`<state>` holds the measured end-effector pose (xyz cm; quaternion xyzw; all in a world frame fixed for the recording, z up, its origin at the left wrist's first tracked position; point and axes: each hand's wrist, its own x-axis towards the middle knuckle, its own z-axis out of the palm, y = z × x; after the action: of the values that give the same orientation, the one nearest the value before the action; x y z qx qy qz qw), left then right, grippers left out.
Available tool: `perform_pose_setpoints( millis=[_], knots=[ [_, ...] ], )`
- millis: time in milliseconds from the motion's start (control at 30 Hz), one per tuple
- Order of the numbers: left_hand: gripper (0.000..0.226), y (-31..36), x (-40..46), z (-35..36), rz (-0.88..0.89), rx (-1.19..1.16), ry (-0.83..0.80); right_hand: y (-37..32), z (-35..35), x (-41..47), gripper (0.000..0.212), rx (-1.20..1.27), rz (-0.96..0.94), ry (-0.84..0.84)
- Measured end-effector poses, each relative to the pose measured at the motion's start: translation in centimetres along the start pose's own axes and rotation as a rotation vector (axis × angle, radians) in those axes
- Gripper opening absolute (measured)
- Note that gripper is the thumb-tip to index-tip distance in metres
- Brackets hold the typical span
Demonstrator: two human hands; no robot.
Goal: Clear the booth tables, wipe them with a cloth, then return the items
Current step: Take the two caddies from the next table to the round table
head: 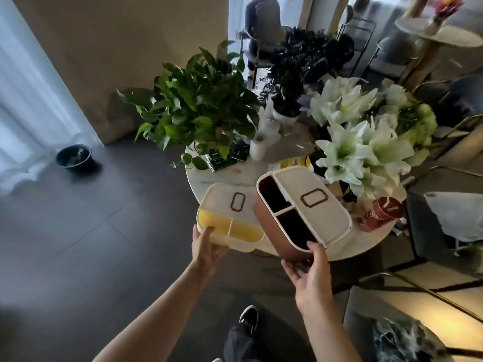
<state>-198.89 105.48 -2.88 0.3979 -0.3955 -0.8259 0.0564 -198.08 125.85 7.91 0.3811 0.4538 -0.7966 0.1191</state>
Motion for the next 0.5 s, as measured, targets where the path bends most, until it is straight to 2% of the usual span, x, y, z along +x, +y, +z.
perform_pose_setpoints(
  millis=[233, 400, 500],
  knots=[
    [0.037, 1.2, 7.3, 4.6, -0.034, 0.034, -0.024, -2.3, 5.6, 7.5, 0.022, -0.036, 0.009, -0.007],
    [0.049, 2.4, 11.7, 7.0, -0.079, 0.054, -0.020, -3.8, 9.4, 10.8, 0.006, -0.041, 0.014, -0.030],
    [0.051, 2.6, 13.6, 7.7, -0.089, 0.056, -0.041, -4.3, 11.6, 12.5, 0.003, -0.050, 0.019, -0.040]
  ],
)
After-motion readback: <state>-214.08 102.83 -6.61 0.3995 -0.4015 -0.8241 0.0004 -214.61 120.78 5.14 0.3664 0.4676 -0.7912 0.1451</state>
